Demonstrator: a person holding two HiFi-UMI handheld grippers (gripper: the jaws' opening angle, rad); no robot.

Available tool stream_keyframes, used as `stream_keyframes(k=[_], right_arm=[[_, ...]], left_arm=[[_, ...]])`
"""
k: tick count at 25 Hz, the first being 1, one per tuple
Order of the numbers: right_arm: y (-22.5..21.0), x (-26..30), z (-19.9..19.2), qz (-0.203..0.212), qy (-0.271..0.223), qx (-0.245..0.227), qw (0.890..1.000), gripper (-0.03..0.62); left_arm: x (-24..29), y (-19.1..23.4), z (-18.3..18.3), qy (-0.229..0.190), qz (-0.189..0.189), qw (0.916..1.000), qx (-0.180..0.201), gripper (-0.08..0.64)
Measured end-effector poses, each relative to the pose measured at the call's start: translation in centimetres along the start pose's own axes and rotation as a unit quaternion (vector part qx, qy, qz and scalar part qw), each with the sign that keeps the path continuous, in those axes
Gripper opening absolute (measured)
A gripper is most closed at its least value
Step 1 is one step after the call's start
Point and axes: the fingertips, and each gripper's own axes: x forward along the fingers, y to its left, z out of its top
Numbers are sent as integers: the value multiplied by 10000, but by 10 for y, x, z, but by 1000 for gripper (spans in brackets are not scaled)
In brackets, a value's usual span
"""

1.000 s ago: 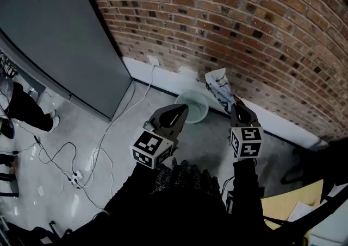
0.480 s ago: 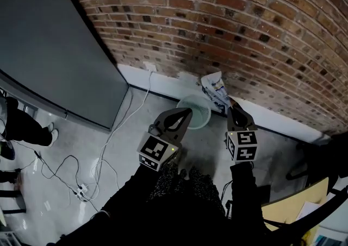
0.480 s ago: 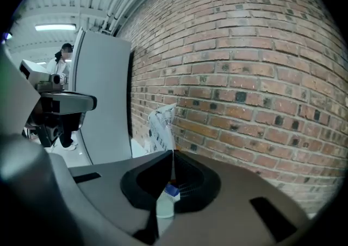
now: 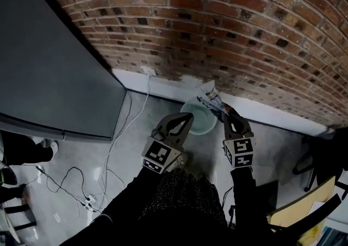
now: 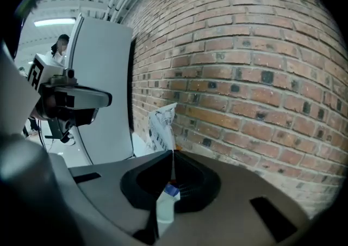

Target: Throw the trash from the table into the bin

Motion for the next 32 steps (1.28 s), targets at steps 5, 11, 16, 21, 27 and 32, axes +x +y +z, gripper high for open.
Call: stream_keyframes(k=[5, 11, 16, 21, 27, 32], right_arm=[[0, 36, -25, -27, 235, 108, 9997, 11], [-6, 71, -62, -83, 500, 294, 9983, 11], [-8, 98, -105, -129, 768, 600, 9952, 11], [-4, 125, -142, -211, 944, 958, 9907, 11], [12, 151, -184, -68, 1174, 987, 9881, 11], [15, 171, -210, -105, 1323, 1106, 9850, 11]], left_arm=[[25, 19, -27, 62, -88, 9999, -18, 6], [63, 31, -68, 358, -315, 9988, 143, 6], [82, 36, -110, 587, -352, 9976, 37, 6], [103, 33, -157, 835, -554, 9949, -75, 6], [125, 31, -199, 1031, -737, 9918, -181, 6], [130, 37, -228, 1148, -838, 9897, -186, 6]])
